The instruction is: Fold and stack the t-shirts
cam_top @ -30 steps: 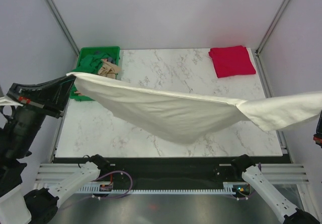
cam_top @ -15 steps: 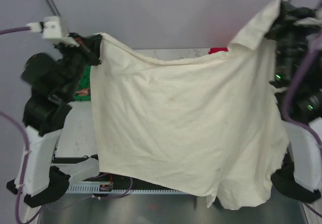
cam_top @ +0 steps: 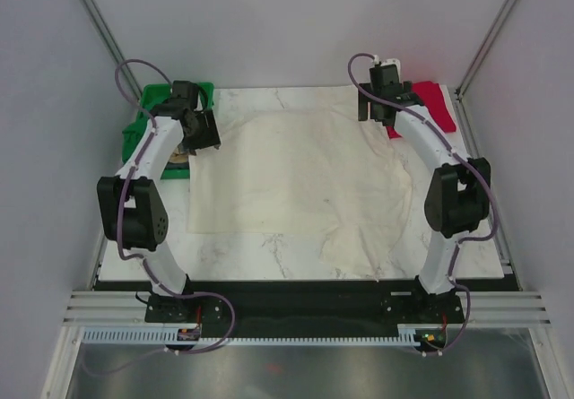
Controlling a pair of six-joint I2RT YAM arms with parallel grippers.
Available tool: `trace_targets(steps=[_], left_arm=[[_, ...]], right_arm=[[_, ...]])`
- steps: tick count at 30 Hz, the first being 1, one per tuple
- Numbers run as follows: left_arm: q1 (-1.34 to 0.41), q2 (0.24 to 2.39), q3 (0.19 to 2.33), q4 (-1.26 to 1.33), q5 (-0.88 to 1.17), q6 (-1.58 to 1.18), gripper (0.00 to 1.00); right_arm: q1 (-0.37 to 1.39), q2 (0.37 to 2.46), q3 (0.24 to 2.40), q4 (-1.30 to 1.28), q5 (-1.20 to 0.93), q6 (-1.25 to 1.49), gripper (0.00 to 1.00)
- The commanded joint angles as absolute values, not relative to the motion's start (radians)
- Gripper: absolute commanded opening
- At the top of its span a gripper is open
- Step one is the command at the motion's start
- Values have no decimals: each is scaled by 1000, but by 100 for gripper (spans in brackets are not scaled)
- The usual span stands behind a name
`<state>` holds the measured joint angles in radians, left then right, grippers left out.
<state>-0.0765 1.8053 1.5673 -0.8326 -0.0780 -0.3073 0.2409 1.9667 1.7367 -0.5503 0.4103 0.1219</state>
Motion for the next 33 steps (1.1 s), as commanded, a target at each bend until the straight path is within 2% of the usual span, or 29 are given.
trace_targets(steps=[1, 7, 16, 28, 33], left_arm=[[-97, 1654, 1583, -778, -28, -353, 73], [-167, 1531, 1419, -720, -63, -402, 71], [-279, 1448, 1089, -571, -149, -547, 68], [-287, 1539, 845, -396, -132, -644, 65], [-371, 1505, 782, -393, -147, -683, 63]], right_arm=[[253, 1750, 1683, -425, 343, 199, 97], [253, 1628, 1345, -221, 152, 299, 97], [252, 1684, 1126, -89, -41, 394, 94], [121, 1666, 798, -63, 28, 627, 92], [57, 1589, 677, -17, 25, 670, 91]])
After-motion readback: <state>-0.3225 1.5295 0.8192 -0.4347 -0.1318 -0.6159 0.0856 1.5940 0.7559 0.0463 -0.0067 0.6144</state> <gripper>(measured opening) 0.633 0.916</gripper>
